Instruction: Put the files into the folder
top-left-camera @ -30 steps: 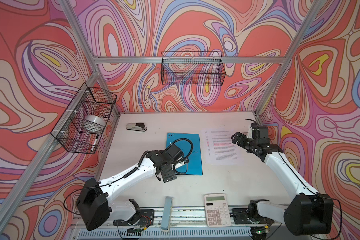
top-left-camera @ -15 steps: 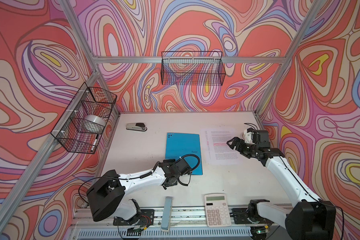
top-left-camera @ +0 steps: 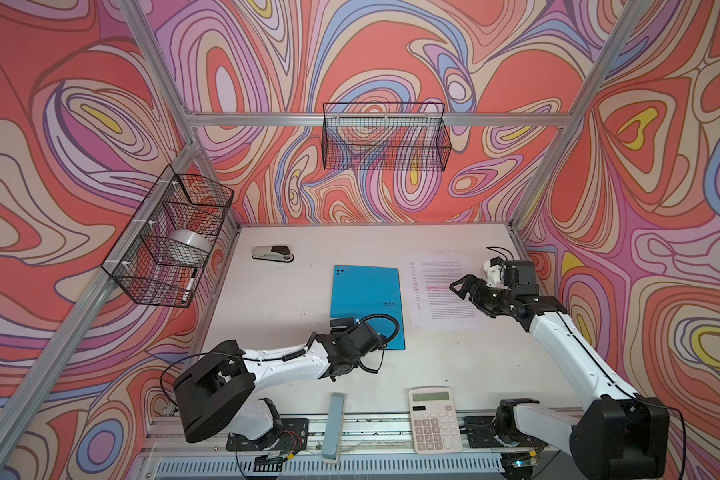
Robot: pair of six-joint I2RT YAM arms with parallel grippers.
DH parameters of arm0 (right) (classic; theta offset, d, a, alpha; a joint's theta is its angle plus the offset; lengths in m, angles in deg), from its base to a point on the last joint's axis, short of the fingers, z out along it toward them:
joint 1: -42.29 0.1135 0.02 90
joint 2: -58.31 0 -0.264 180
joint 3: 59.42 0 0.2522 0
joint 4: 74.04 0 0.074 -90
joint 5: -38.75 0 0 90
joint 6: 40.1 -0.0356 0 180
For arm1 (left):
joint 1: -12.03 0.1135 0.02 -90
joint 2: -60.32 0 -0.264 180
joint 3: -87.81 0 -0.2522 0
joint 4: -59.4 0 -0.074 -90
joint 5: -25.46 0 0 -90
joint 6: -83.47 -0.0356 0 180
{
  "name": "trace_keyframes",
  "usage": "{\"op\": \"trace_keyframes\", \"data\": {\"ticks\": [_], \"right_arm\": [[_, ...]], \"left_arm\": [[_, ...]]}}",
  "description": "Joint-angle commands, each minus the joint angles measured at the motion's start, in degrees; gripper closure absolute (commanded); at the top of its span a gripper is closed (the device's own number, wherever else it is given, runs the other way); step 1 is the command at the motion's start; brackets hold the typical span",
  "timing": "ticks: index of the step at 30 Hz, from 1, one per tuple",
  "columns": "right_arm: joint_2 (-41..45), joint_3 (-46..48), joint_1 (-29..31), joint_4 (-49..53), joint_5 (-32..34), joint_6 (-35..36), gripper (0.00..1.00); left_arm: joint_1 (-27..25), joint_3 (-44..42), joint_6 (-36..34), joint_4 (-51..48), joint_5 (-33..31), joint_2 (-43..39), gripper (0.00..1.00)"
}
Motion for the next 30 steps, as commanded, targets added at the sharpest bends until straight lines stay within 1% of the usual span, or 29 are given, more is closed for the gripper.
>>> {"op": "trace_keyframes", "data": {"ticks": [1, 11, 16, 23, 27, 30], "right_arm": [[-0.4, -0.3, -0.1, -0.9, -1.5, -0.1, 0.02], [-2.5, 0.3, -0.1, -1.8, -6.7, 0.7, 0.02], [-4.3, 1.1, 0.0, -3.4, -12.4, 0.9, 0.03], [-10.1, 1.0, 0.4, -3.7, -21.3, 2.9, 0.06], [-13.0, 0.3, 3.0, -2.8, -21.3, 4.5, 0.06], [-15.7, -0.4, 6.4, -3.2, -20.4, 4.9, 0.06]], "left_arm": [[-0.3, -1.2, -2.1, 6.0, -3.2, 0.2, 0.0], [-0.4, -2.1, -2.8, 11.7, -7.0, -0.3, 0.0], [-0.4, -2.2, -2.3, 13.0, -9.2, -0.4, 0.0], [-0.4, -2.4, -1.5, 13.2, -10.3, -0.4, 0.0], [-0.4, -2.3, -1.3, 13.2, -10.7, -0.8, 0.0], [-0.3, -2.2, -1.0, 12.8, -10.9, -1.3, 0.0]]}}
